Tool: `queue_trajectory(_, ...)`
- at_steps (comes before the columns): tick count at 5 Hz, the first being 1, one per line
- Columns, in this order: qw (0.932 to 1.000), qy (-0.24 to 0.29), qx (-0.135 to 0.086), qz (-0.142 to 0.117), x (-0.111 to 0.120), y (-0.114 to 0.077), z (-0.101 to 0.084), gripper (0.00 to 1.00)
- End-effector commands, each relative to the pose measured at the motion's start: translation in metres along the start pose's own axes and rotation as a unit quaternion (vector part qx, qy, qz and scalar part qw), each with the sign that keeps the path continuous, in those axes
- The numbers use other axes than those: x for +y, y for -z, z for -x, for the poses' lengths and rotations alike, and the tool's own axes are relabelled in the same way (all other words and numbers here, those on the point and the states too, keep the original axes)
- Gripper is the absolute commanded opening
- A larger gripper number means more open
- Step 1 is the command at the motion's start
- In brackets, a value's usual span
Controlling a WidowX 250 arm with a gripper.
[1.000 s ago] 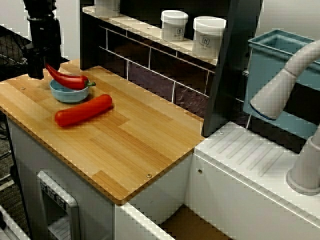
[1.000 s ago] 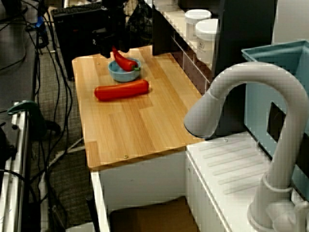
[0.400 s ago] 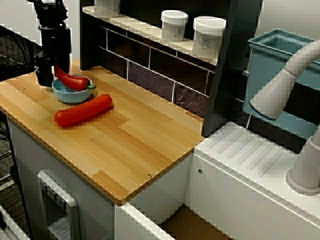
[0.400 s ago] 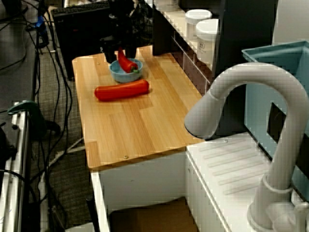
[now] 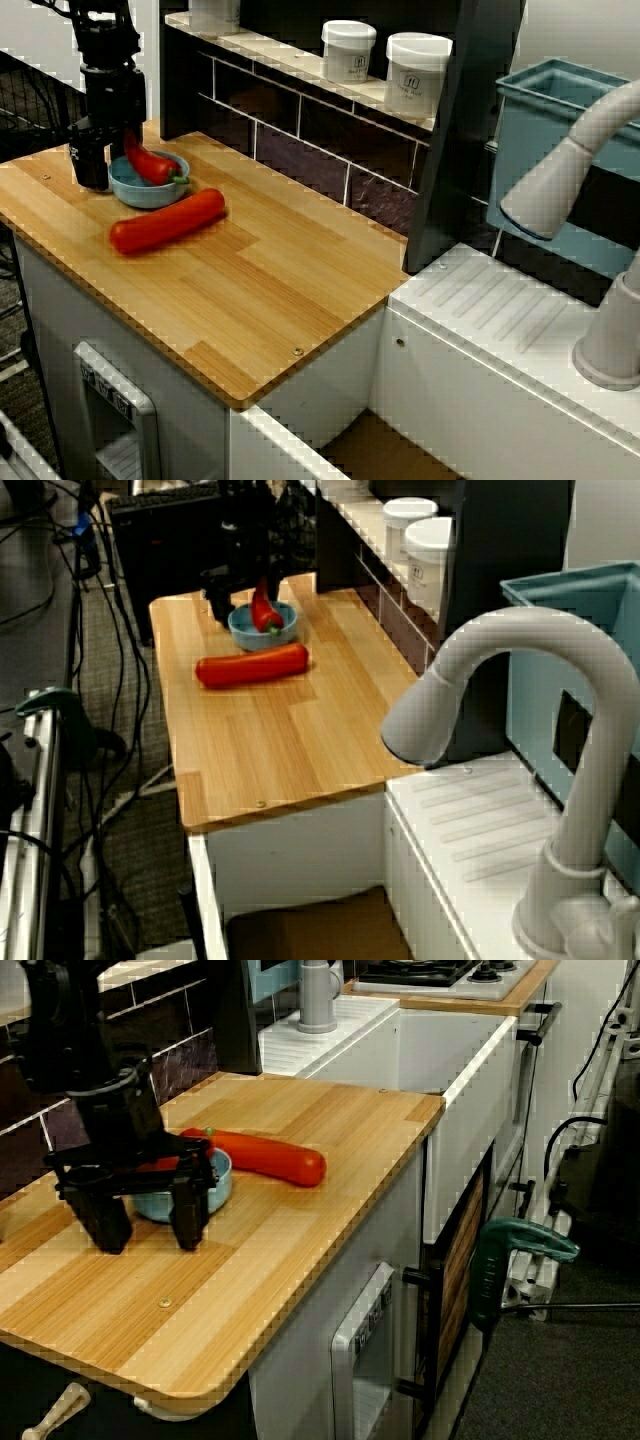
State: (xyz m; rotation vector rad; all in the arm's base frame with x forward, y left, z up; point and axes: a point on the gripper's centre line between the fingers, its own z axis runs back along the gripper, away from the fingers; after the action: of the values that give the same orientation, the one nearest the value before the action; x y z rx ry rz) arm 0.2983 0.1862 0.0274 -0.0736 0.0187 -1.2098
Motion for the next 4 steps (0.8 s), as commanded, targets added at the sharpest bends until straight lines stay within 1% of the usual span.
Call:
queue_trajectory(1,0.9996,0.018,-0.001,-0.021,-0.008,-0.025,-0.021,1.0)
queue_trajectory(2,0.9999,0.014,-0.005,-0.006,-0.011,-0.027,-0.034,1.0)
queue_trajectory(3,0.9999,0.007,-0.008,0.001,-0.014,-0.027,-0.045,1.0)
queue_trajectory(4,1.0,0.002,-0.007,0.004,-0.022,-0.024,-0.06,1.0)
